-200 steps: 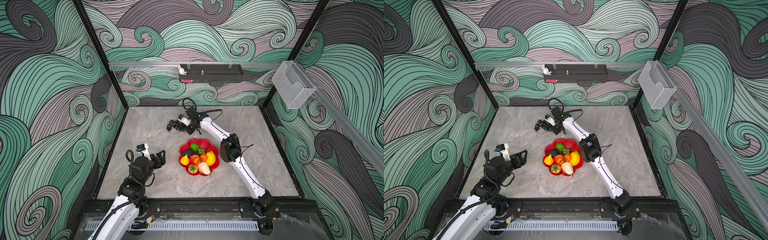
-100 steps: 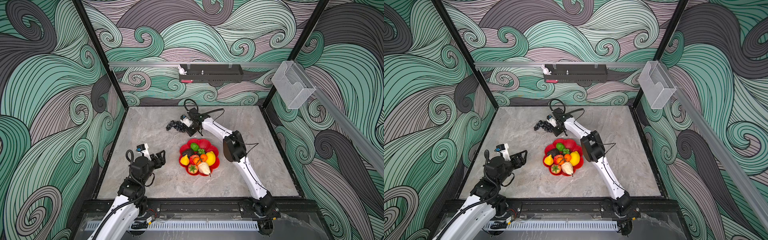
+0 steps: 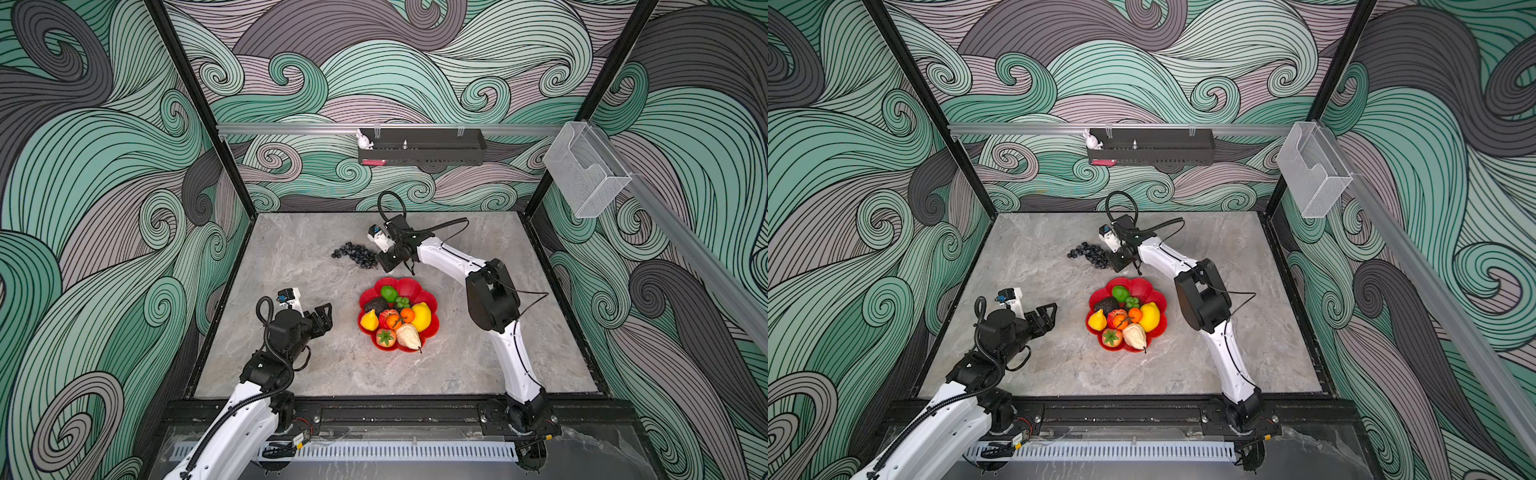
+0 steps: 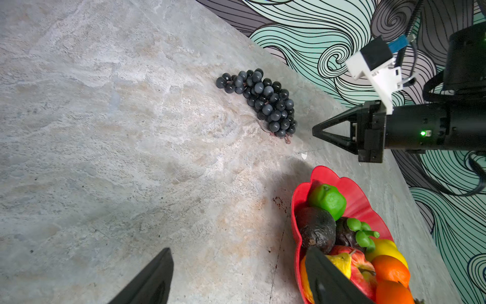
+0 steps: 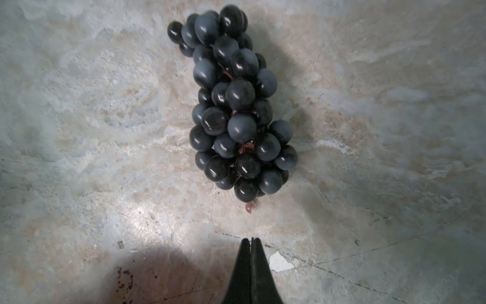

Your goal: Place and organize the fake fruits in the fruit bowl

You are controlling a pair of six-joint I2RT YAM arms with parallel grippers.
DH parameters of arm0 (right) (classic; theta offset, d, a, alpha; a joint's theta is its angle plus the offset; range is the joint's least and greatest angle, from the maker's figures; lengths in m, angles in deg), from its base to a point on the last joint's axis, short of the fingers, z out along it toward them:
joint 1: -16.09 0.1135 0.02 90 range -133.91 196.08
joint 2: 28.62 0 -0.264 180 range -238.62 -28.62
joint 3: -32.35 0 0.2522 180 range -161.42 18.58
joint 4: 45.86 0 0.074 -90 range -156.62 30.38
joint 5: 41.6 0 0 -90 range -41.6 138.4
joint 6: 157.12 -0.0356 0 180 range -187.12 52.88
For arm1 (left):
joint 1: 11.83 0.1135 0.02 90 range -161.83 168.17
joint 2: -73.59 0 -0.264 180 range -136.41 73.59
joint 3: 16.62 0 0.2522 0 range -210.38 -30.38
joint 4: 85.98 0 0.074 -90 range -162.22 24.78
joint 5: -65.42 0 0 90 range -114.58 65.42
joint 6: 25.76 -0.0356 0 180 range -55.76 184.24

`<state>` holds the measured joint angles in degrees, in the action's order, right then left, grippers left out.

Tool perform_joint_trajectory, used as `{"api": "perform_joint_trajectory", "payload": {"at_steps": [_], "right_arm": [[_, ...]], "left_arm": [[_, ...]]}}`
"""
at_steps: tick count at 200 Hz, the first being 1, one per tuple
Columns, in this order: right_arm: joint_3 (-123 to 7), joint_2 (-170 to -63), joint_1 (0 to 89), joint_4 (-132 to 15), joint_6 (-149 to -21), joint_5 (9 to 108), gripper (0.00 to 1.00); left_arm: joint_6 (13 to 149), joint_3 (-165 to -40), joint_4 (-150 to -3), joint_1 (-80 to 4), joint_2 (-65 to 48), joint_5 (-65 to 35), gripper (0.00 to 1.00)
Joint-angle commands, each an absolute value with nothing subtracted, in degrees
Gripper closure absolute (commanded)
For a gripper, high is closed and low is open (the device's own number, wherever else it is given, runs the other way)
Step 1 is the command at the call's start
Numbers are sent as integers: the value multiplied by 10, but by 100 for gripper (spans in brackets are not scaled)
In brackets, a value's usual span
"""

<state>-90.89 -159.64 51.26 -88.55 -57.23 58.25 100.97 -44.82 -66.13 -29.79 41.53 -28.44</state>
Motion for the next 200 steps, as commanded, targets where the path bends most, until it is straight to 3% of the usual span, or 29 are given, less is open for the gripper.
{"api": "perform_joint_trajectory", "payload": {"at_steps": [1, 36, 61, 82, 122, 142, 200], "right_arm": [[-883, -1562, 513, -853, -587, 571, 100], [-893, -1584, 513, -869, -595, 585, 100], [-897, -1603, 513, -861, -617, 600, 89], [-900, -1617, 512, -855, -637, 602, 87], [-906, -1640, 509, -841, -655, 606, 80], [-913, -1652, 507, -836, -661, 609, 79], [-936, -1676, 506, -841, -661, 624, 77]], "left_arm": [[1012, -470, -672, -291, 419, -286, 19], [1013, -471, -673, -291, 416, -287, 19], [1025, -490, -688, -287, 368, -298, 19], [1040, -547, -714, -274, 252, -280, 19], [1052, -755, -686, -236, -26, -144, 19], [1060, -851, -670, -226, -149, -93, 25], [1094, -995, -676, -220, -336, -5, 32]]}}
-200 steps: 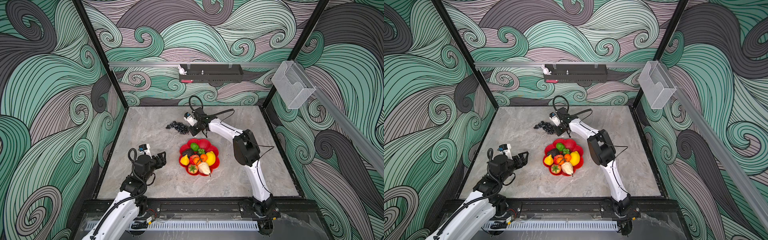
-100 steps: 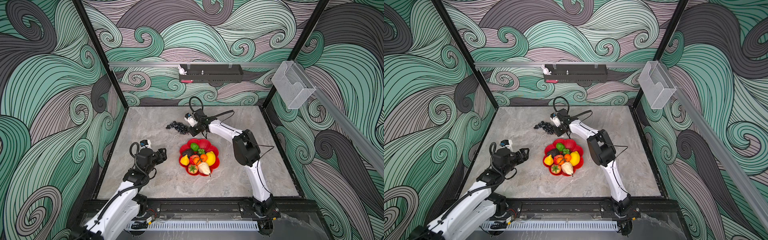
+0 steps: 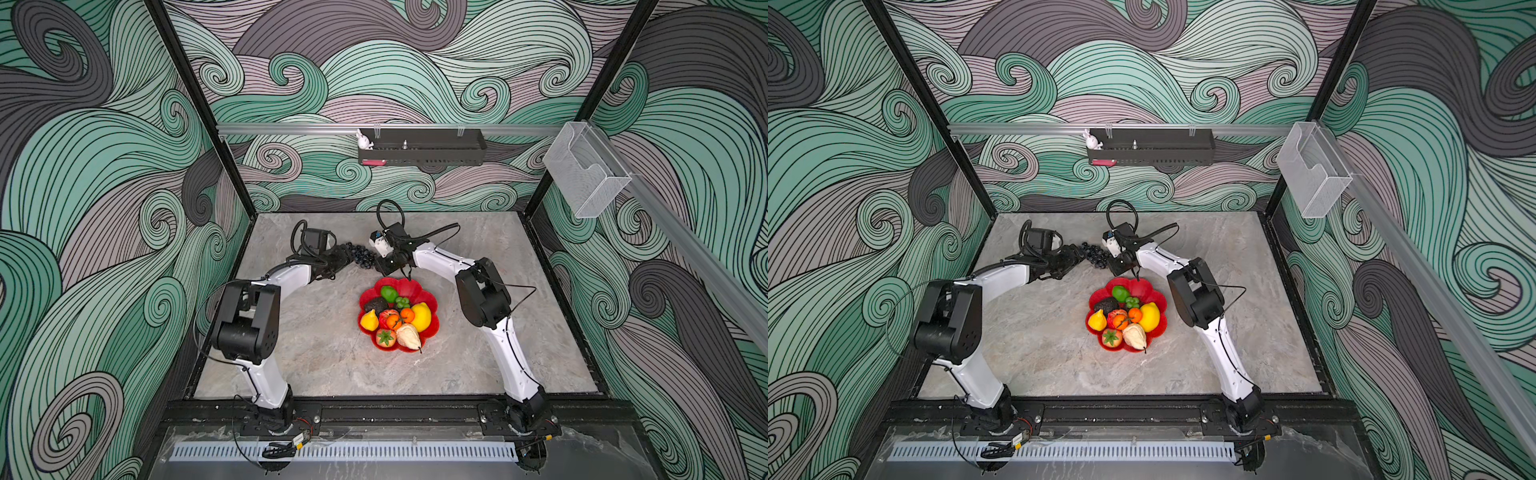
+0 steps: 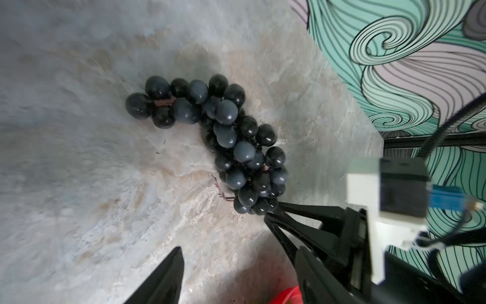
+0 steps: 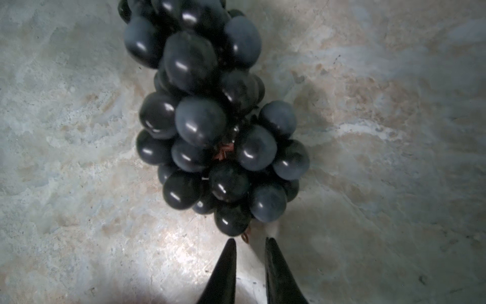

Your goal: Place and organize the fake fruits in the fruit bowl

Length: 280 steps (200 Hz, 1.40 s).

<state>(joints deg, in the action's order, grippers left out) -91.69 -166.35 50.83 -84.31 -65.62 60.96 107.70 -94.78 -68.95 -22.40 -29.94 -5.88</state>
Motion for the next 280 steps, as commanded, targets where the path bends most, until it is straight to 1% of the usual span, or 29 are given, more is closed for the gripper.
{"api": "perform_joint_trajectory", "payload": {"at_steps": [1, 76, 118, 135, 151, 176, 239, 280], "right_arm": [[-936, -1676, 506, -842, -661, 624, 77], [-984, -1702, 507, -891, -653, 640, 78], [-1011, -1718, 510, -916, -649, 641, 77], [-1025, -1726, 512, -924, -650, 637, 77], [-1044, -1737, 512, -938, -653, 629, 80], [-1069, -1751, 512, -962, -658, 623, 82], [-1074, -1754, 517, -975, -660, 618, 78], [-1066, -1750, 519, -973, -652, 626, 81]], "left_arm": [[1095, -998, -676, -220, -337, -4, 32], [1075, -1153, -597, -221, -475, 23, 43], [1069, -1197, -572, -221, -512, 24, 48], [1068, -1199, -568, -222, -516, 24, 49], [1068, -1198, -568, -222, -515, 24, 50], [1068, -1195, -566, -224, -513, 22, 50], [1071, -1190, -570, -226, -505, 20, 50], [1073, -1185, -571, -226, -501, 16, 50]]}}
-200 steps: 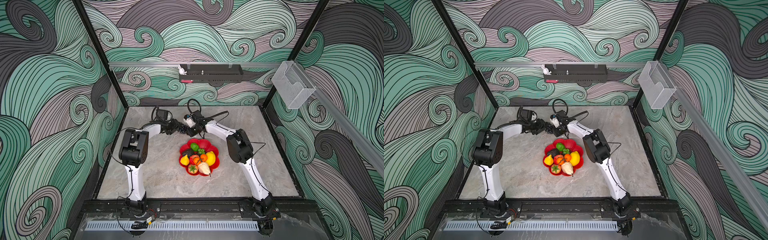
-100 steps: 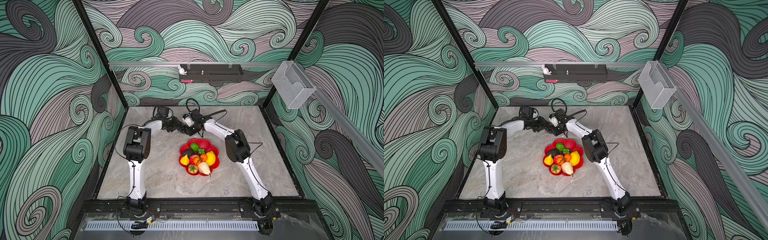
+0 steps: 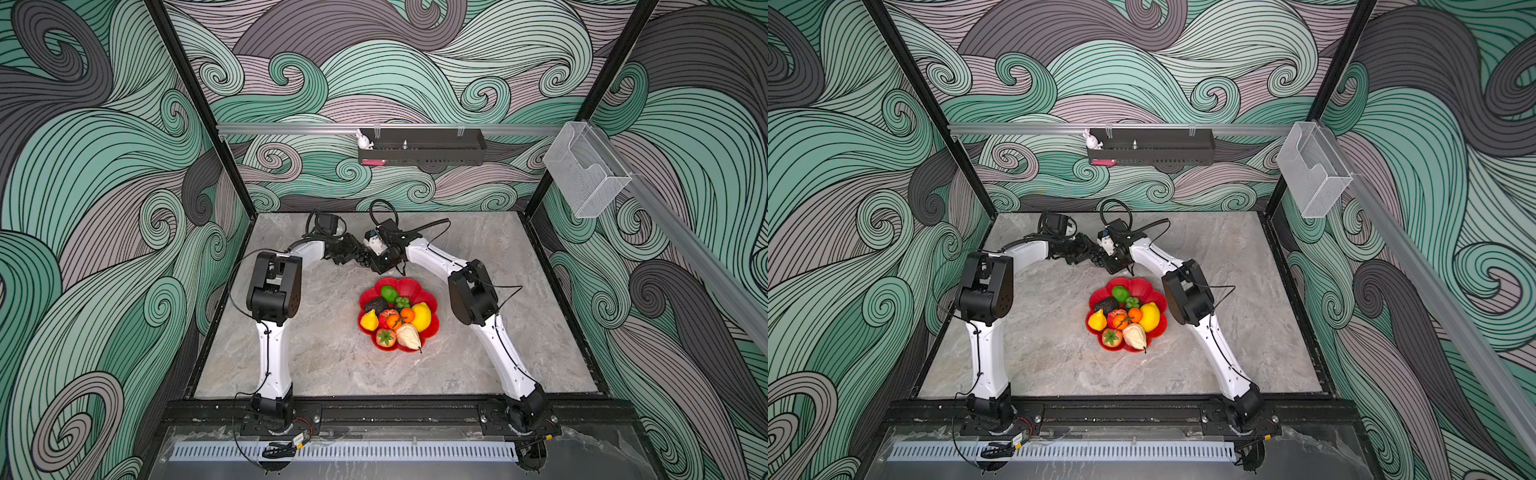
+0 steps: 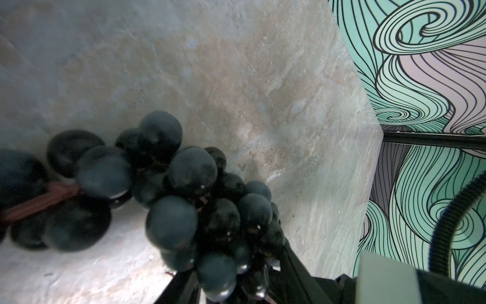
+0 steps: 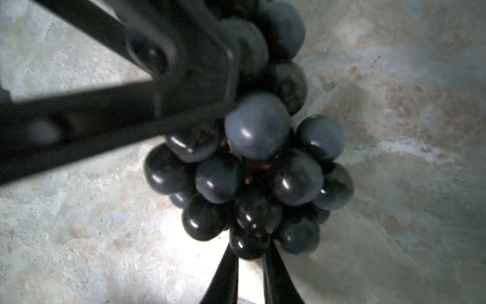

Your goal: Place and organize the fake fruits in the fruit bowl

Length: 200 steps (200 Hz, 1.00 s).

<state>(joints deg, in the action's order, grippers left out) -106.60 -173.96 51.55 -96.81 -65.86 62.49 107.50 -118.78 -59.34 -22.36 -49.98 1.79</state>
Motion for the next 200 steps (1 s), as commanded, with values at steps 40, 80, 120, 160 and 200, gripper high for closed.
{"api": "perform_joint_trajectory", "payload": {"at_steps": [40, 80, 120, 160, 200], "right_arm": [[-1072, -1755, 520, -972, -674, 596, 77], [-1074, -1754, 520, -973, -682, 589, 89], [-1021, -1719, 521, -923, -672, 586, 99], [-934, -1656, 521, -831, -674, 573, 100], [-872, -1611, 522, -774, -675, 560, 100]], "left_arm": [[1077, -1182, -575, -226, -496, 15, 51], [1077, -1181, -575, -226, -489, 14, 50], [1078, -1179, -575, -226, -485, 13, 51], [1083, -1173, -580, -226, -479, 16, 51], [1090, -1152, -593, -228, -457, 20, 51]]}}
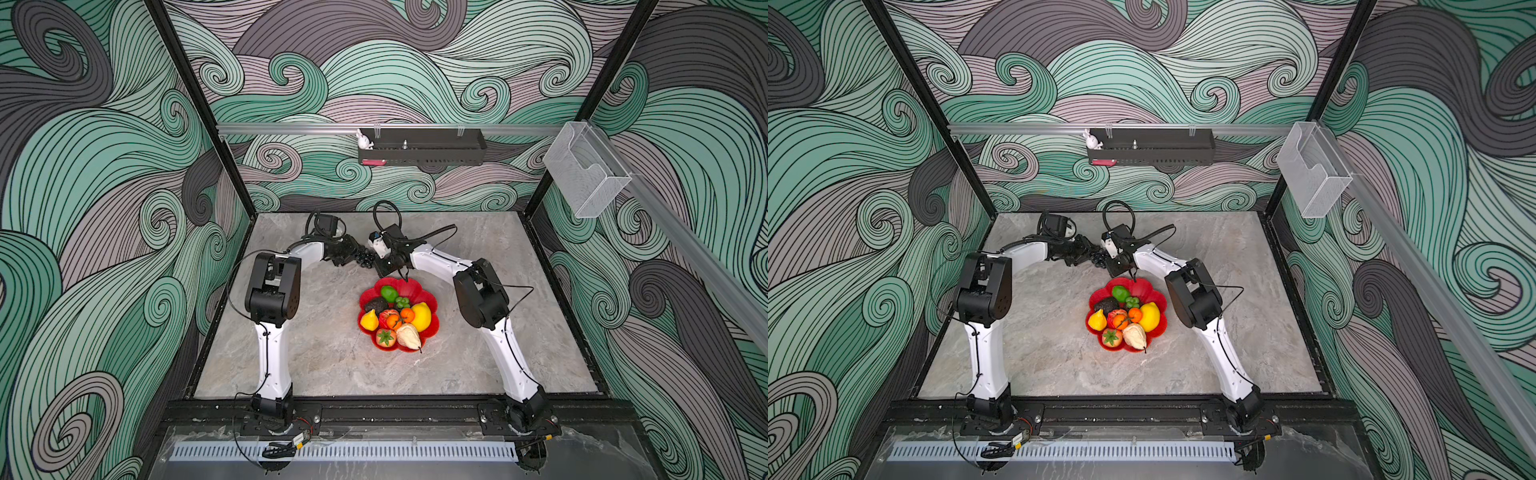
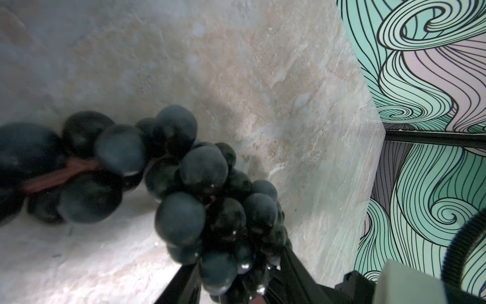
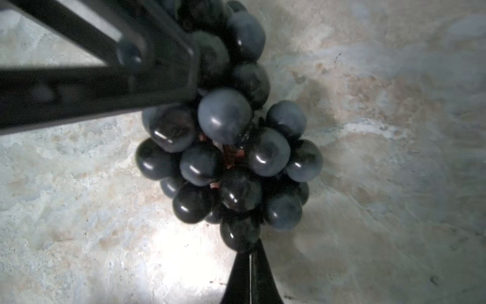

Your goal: Place and organize the fake fruits in the fruit bowl

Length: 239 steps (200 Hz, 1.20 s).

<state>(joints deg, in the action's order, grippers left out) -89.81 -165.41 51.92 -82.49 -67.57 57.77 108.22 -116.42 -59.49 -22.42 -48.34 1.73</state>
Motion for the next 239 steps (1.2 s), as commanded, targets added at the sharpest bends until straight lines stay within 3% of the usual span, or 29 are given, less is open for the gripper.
{"api": "perform_joint_trajectory", "payload": {"at_steps": [1, 129, 239], "right_arm": [[-871, -1610, 522, -773, -675, 559, 100], [-756, -1497, 528, -725, -643, 535, 100], [-711, -1394, 549, -722, -634, 497, 100]], "left_arm": [[1090, -1151, -594, -228, -457, 20, 51], [1094, -1087, -620, -240, -375, 18, 47], [1086, -850, -724, -240, -167, -32, 38]]}}
